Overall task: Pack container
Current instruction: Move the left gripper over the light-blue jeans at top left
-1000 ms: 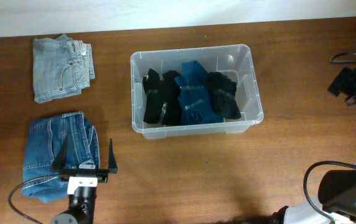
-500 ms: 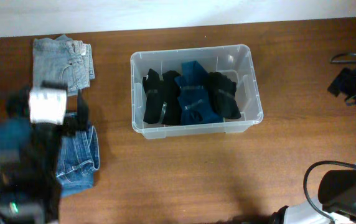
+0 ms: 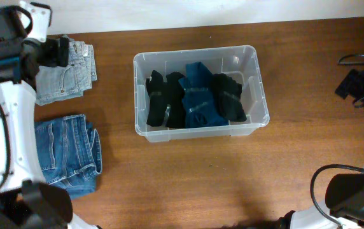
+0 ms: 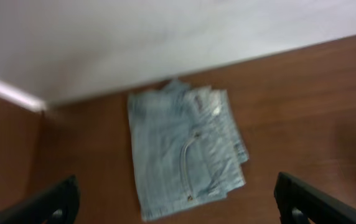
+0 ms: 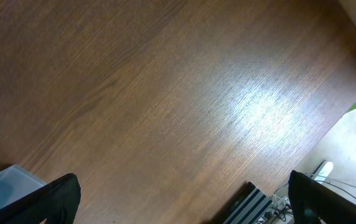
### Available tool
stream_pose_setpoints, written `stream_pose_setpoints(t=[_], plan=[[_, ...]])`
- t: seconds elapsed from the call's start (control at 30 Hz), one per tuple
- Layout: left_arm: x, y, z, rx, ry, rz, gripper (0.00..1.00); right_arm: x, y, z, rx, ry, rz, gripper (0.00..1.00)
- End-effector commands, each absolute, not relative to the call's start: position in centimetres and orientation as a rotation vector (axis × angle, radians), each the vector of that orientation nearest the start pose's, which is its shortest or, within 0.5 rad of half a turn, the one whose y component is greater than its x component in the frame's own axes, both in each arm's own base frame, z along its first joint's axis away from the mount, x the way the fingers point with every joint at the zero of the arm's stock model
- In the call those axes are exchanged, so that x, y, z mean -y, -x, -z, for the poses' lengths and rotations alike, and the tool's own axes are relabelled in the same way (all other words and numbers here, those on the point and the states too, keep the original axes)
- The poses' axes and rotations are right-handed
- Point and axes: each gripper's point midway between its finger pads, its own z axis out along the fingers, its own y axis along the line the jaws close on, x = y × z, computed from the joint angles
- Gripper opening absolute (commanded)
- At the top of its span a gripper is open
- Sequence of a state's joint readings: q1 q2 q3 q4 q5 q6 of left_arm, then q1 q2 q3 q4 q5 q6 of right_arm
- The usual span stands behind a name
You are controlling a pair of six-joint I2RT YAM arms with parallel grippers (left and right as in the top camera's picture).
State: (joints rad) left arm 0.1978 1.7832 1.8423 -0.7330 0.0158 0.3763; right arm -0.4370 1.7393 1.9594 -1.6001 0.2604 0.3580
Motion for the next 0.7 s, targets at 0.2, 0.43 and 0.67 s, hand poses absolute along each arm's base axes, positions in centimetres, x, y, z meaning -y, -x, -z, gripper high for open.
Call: stream_pose_setpoints(t=[0.2,0.43,0.67], plan=[[-18.7,-49.9,-22.0,-2.37,0.159,-0.02,0.99,18.5,-28.5,-24.9,-2.697,-1.172,0.414,0.98],[-21.0,-49.4,-22.9,-2.4,0.22,-0.011,0.99,18.5,-28.5,-24.9,-2.697,-1.172,0.414,0.98],[-17.5,-51.8,-22.9,-2.327,-0.099,0.166,0.99,18.5,-28.5,-24.9,-2.697,-1.172,0.414,0.98]])
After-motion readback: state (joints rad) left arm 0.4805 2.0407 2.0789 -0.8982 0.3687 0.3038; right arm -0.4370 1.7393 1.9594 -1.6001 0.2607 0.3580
